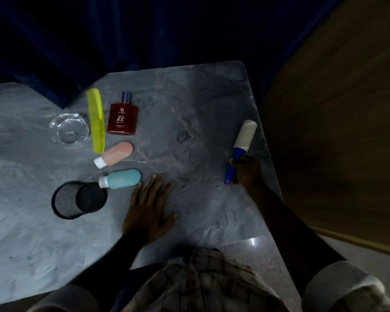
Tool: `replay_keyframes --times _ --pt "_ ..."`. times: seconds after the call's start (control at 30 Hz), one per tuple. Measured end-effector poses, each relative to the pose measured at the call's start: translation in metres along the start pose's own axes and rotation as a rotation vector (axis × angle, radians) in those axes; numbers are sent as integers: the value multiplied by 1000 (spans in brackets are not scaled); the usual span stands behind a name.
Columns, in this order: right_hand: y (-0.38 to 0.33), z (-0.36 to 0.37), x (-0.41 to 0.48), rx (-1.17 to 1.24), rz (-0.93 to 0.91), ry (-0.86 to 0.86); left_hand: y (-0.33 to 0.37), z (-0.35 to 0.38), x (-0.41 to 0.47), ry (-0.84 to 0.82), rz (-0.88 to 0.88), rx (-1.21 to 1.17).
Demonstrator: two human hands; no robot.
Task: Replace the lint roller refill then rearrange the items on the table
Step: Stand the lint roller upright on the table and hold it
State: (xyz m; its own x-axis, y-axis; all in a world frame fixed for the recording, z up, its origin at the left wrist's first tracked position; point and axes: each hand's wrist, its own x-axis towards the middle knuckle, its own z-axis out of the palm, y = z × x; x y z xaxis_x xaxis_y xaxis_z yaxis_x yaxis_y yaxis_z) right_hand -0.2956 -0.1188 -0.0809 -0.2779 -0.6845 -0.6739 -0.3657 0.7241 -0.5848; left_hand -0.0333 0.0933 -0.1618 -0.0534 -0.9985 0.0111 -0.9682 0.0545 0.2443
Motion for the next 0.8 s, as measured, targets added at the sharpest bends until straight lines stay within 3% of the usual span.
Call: replay_keyframes --times 0.5,0.8 --pt "34 -49 -10 38 43 48 0 -2 1 3 2 -7" --pt "11 -17 -17 -227 -117 28 0 -2 0 -9 -5 3"
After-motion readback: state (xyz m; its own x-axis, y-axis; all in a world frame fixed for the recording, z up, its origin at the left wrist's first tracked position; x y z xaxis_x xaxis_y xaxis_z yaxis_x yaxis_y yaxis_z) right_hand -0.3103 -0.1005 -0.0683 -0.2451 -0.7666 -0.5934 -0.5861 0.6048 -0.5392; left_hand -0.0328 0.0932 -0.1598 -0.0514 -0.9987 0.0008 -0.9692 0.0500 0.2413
